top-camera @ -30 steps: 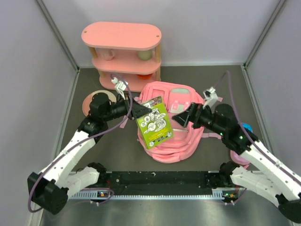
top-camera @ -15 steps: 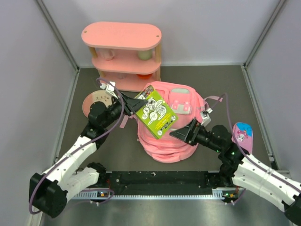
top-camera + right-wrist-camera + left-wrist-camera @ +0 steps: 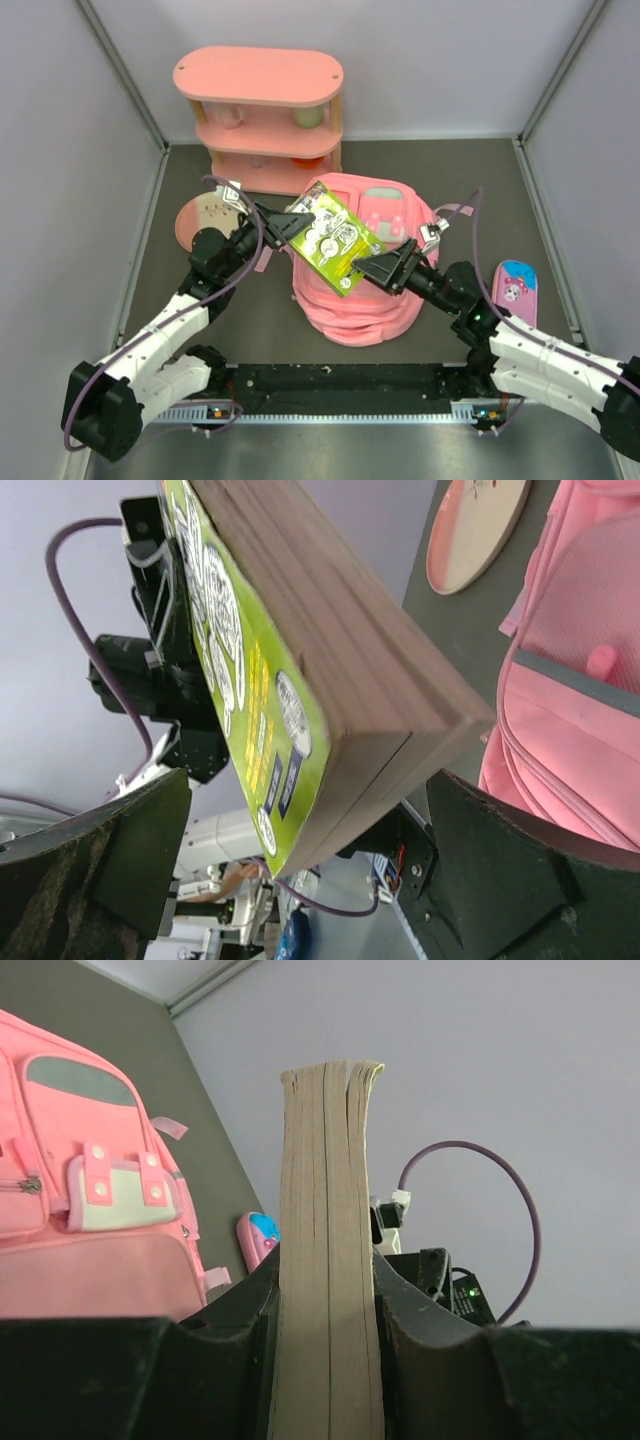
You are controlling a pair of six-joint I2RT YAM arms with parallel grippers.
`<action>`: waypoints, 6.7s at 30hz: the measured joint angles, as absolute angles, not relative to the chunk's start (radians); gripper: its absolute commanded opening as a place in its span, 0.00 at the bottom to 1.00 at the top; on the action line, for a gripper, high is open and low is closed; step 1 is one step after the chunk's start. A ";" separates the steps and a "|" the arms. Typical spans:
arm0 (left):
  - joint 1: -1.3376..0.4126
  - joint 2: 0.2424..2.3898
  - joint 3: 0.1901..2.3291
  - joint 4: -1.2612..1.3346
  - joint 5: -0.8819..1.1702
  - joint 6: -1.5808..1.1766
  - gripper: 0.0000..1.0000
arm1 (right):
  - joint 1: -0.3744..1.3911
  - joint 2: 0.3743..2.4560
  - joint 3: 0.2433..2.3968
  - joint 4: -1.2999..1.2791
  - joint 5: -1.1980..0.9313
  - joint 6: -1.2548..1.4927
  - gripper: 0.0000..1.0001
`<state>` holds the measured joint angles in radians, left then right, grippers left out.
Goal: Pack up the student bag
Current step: Pick up the book from the center of the board, then place the book in the student bag.
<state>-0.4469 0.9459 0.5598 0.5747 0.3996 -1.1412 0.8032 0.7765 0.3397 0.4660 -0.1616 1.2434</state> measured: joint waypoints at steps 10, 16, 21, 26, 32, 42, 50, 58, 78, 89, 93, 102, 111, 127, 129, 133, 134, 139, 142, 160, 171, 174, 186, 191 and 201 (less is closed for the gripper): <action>-0.460 0.997 0.493 0.782 0.413 -1.261 0.00 | 0.804 0.892 0.340 0.653 -0.126 1.256 0.70; -0.460 1.050 0.464 0.856 0.426 -1.312 0.00 | 0.805 0.931 0.340 0.741 -0.125 1.261 0.12; -0.461 1.048 0.464 0.860 0.429 -1.309 0.61 | 0.807 0.897 0.340 0.719 -0.111 1.251 0.00; -0.465 1.018 0.580 0.523 0.455 -1.140 0.99 | 0.814 0.693 0.342 0.430 -0.001 1.177 0.00; -0.466 0.955 0.726 0.049 0.400 -0.836 0.99 | 0.814 0.411 0.411 -0.067 0.266 1.058 0.00; -0.889 1.060 0.797 -0.375 0.273 -0.442 0.99 | 0.813 0.280 0.564 -0.622 0.598 0.968 0.00; -1.077 1.285 0.937 -0.498 0.170 -0.220 0.86 | 0.813 0.257 0.617 -0.733 0.657 0.957 0.00; -1.083 1.395 0.975 -0.567 0.109 -0.133 0.76 | 0.813 0.239 0.606 -0.764 0.635 1.002 0.00; -1.110 1.474 0.997 -0.589 0.042 -0.101 0.06 | 0.813 0.235 0.580 -0.776 0.623 1.042 0.03; -1.118 1.459 1.002 -0.587 -0.022 -0.139 0.00 | 0.813 0.200 0.576 -0.791 0.622 1.046 0.03; -1.127 1.418 1.029 -0.599 -0.107 -0.188 0.00 | 0.813 0.154 0.575 -0.831 0.616 1.056 0.00; -1.101 1.396 1.205 -0.637 -0.235 -0.281 0.00 | 0.812 0.010 0.541 -0.867 0.530 1.101 0.00; -0.979 1.390 1.257 -0.659 -0.159 -0.366 0.00 | 0.808 0.012 0.617 -0.868 0.461 1.016 0.00; -0.804 1.346 1.364 -0.751 -0.132 -0.390 0.00 | 0.793 0.282 0.725 -0.544 0.016 0.778 0.00; -0.804 1.347 1.372 -0.756 -0.120 -0.402 0.00 | 0.794 0.297 0.714 -0.488 -0.104 0.779 0.00; -0.800 1.360 1.413 -0.708 -0.113 -0.429 0.00 | 0.809 0.323 0.685 -0.440 -0.327 0.789 0.00; -0.799 1.361 1.419 -0.691 -0.110 -0.434 0.00 | 0.811 0.319 0.673 -0.438 -0.349 0.794 0.00; -0.799 1.361 1.422 -0.656 -0.099 -0.448 0.00 | 0.809 0.290 0.639 -0.413 -0.414 0.816 0.00; -0.796 1.361 1.422 -0.648 -0.087 -0.448 0.00 | 0.809 0.325 0.621 -0.390 -0.443 0.842 0.00; -0.800 1.328 1.391 -0.574 -0.015 -0.517 0.00 | 0.811 0.249 0.183 -0.214 -0.142 1.394 0.00; -0.831 1.316 1.370 -0.507 -0.006 -0.552 0.00 | 0.816 0.273 0.086 -0.044 0.166 1.599 0.00; -0.833 1.316 1.369 -0.500 -0.004 -0.553 0.00 | 0.815 0.329 0.088 -0.006 0.166 1.630 0.00; -0.833 1.316 1.365 -0.500 -0.004 -0.553 0.00 | 0.815 0.178 0.099 -0.184 0.046 1.712 0.00; -0.833 1.316 1.365 -0.500 -0.004 -0.553 0.00 | 0.815 0.097 0.100 -0.264 0.023 1.723 0.00; -0.833 1.316 1.357 -0.496 0.001 -0.553 0.00 | 0.815 0.152 0.099 -0.186 0.032 1.731 0.00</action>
